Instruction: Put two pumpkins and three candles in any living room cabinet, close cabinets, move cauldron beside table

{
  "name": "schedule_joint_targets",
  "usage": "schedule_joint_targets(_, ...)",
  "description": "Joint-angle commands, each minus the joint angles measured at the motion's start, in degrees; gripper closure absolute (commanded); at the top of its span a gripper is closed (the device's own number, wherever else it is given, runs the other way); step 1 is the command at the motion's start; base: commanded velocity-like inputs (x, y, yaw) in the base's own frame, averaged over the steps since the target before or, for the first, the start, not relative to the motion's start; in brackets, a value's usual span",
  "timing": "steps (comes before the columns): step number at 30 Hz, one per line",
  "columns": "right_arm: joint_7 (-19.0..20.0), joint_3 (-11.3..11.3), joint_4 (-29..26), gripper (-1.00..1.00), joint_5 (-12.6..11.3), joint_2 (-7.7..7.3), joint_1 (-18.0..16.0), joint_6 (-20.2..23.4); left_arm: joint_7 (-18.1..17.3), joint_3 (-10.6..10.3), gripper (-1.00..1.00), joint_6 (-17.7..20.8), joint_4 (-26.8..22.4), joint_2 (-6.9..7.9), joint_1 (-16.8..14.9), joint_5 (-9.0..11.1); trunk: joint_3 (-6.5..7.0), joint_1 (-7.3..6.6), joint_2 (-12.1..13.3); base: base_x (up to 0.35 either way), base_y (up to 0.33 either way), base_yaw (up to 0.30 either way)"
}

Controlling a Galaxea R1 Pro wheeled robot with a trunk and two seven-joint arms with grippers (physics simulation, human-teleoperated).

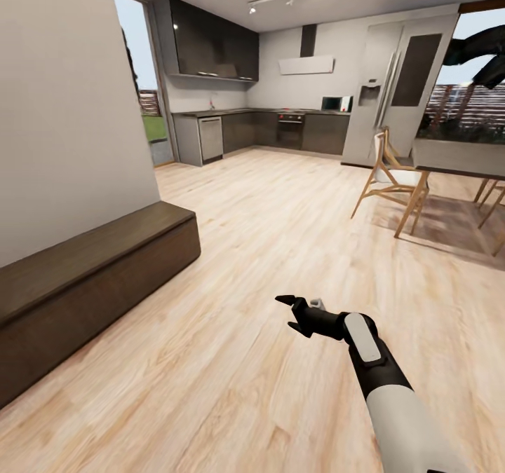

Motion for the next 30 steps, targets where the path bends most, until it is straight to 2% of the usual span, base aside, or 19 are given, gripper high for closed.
schedule_joint_targets(1, 0.0, 0.0, 0.0, -1.00, 0.0, -0.01, 0.0, 0.0, 0.0, 0.0, -1.00, 0.0, 0.0, -0.01, 0.0, 0.0, 0.00, 0.00, 0.0, 0.347, 0.000, 0.294)
schedule_joint_targets(30, 0.0, -0.3, 0.0, -1.00, 0.0, -0.01, 0.0, -0.2, -0.5, 0.1, -1.00, -0.2, -0.6, -0.20, 0.1, 0.0, 0.00, 0.00, 0.0, 0.348, 0.053, 0.294)
